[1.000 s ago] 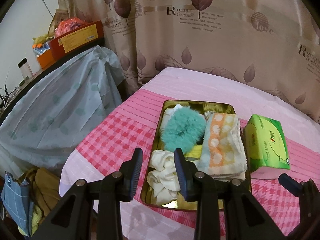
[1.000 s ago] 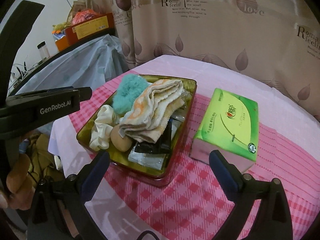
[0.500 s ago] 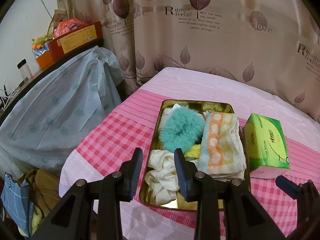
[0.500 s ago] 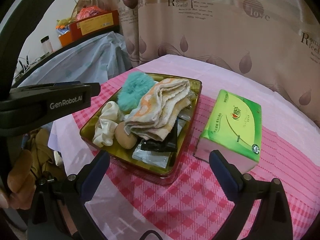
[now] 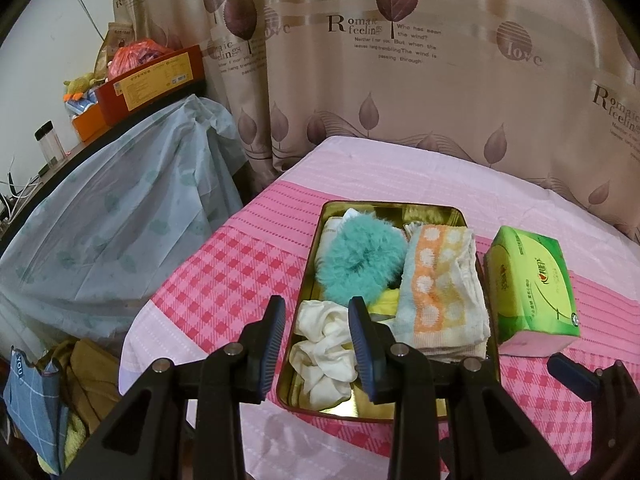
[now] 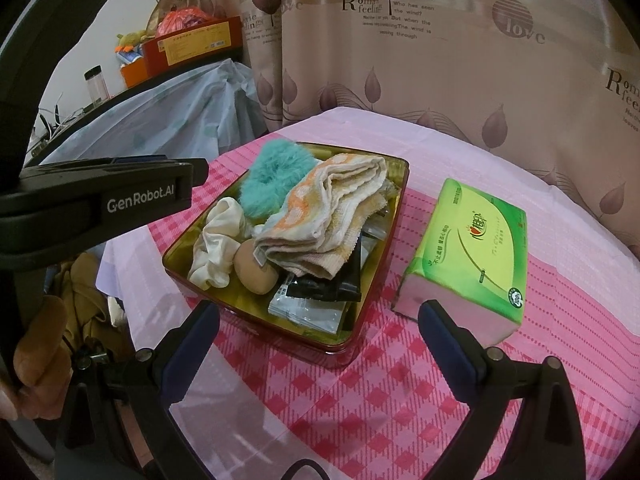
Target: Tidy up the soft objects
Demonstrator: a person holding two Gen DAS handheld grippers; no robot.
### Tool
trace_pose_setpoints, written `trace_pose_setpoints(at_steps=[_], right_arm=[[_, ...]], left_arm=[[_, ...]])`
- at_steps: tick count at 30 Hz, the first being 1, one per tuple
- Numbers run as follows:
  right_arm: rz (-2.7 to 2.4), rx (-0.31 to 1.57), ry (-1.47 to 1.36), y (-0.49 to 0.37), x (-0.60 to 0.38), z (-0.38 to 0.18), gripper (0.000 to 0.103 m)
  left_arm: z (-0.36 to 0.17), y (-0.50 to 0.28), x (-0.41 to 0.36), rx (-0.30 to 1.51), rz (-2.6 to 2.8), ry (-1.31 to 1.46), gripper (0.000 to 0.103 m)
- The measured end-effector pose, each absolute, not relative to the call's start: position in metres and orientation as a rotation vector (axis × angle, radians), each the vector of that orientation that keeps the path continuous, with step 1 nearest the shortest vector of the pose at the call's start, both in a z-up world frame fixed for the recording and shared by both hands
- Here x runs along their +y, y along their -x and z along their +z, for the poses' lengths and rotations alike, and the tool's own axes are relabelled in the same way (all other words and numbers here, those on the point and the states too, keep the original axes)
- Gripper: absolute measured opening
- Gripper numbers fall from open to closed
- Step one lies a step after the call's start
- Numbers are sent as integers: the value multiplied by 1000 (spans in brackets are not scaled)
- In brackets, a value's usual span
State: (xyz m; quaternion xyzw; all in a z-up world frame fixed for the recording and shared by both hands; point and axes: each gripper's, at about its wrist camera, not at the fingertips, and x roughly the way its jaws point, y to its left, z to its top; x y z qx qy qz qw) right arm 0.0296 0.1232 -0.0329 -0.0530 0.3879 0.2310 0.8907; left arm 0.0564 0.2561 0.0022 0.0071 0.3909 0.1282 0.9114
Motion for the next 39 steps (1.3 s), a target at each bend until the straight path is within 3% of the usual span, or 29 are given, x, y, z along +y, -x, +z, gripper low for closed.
trace_pose_setpoints(at_steps=[39], right_arm=[[454, 818, 116, -30, 123, -39, 101]], left_arm=[[1, -56, 254, 810, 258, -22, 33]])
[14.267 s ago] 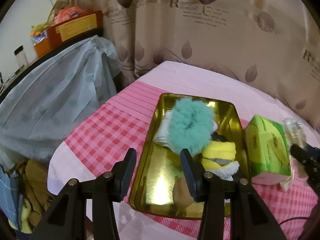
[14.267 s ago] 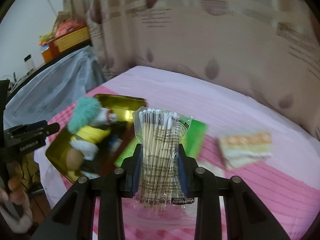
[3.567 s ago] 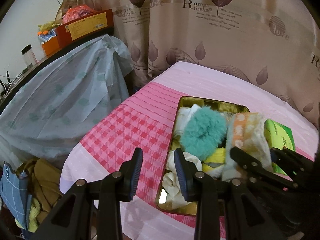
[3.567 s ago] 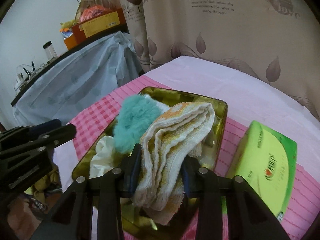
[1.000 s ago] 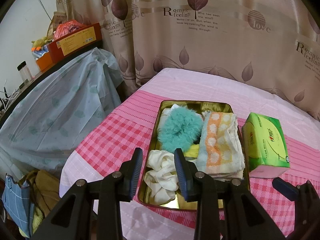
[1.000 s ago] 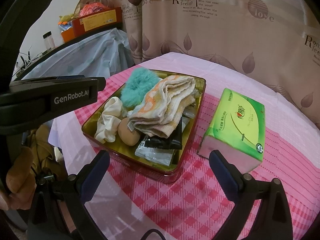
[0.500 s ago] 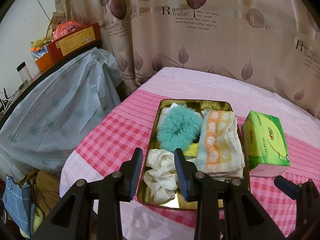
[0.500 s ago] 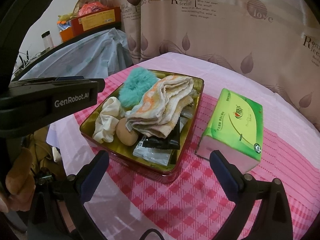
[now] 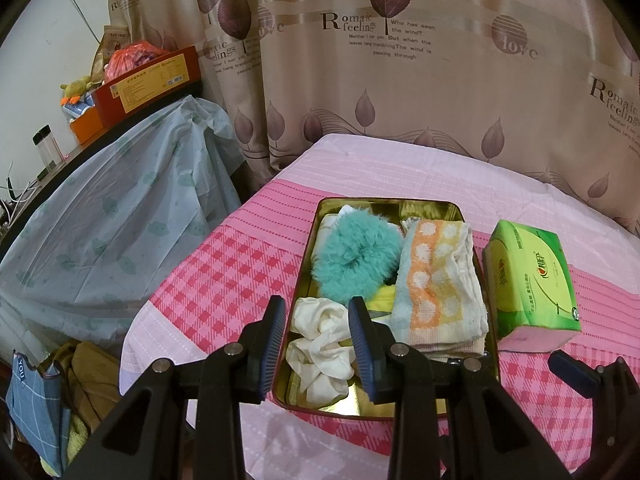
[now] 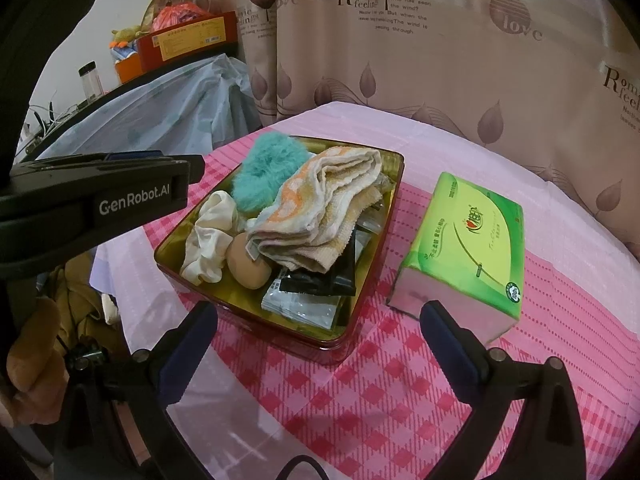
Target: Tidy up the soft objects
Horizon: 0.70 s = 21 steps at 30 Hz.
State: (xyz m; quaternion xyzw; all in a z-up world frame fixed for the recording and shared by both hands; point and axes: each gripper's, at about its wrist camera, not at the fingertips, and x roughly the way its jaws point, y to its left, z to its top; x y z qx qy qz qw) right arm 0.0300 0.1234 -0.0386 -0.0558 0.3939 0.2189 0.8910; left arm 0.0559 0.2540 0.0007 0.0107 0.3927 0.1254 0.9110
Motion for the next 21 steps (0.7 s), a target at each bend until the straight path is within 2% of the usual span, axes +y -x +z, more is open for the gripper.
trace_pose_setpoints(at_steps=[21], right_arm=[[454, 822, 117, -29, 123, -41, 101]], left_arm=[[0, -56, 253, 812, 259, -25, 33]])
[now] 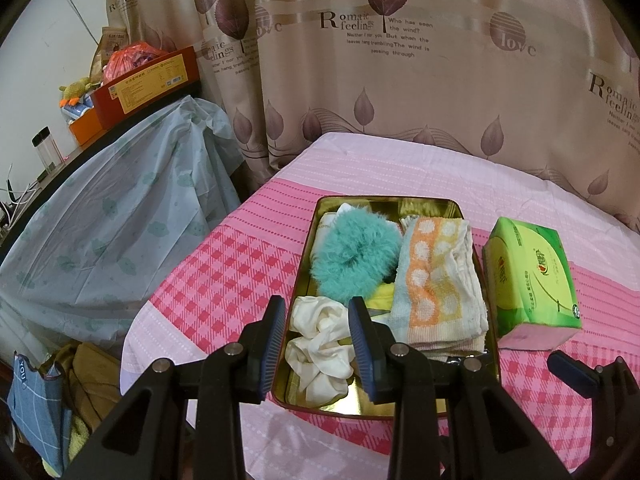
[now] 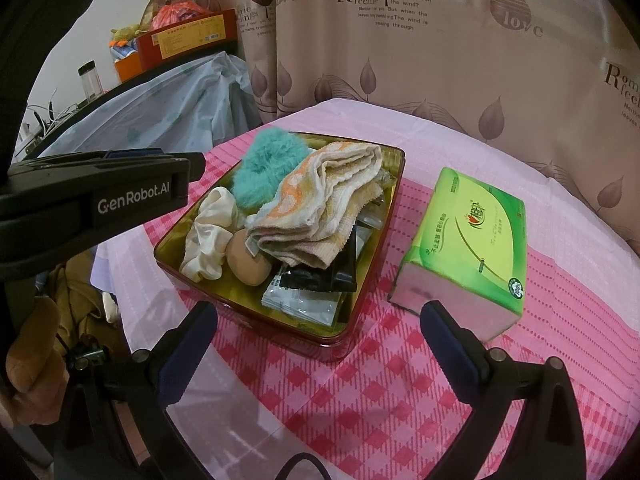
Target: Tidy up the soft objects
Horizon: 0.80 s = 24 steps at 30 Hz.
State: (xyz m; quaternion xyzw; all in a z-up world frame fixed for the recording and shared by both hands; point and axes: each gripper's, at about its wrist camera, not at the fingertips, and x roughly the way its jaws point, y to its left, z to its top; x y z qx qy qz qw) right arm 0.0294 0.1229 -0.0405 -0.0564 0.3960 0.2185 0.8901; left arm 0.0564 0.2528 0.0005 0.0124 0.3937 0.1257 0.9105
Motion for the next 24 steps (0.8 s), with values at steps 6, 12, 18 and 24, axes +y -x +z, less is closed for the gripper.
trace_pose_setpoints(at_steps=[6, 12, 18, 24], right_arm=[[455, 825, 117, -29, 123, -41, 101], [453, 825, 116, -28, 124, -42, 101], [453, 826, 117, -28, 124, -42, 101], [453, 820, 119, -25, 125, -42, 101]], left_arm=[[1, -56, 253, 812, 258, -26, 33], [0, -56, 252, 812, 260, -27, 33], [1, -54, 253, 793, 256, -28, 33], [1, -55, 252, 802, 257, -32, 33]])
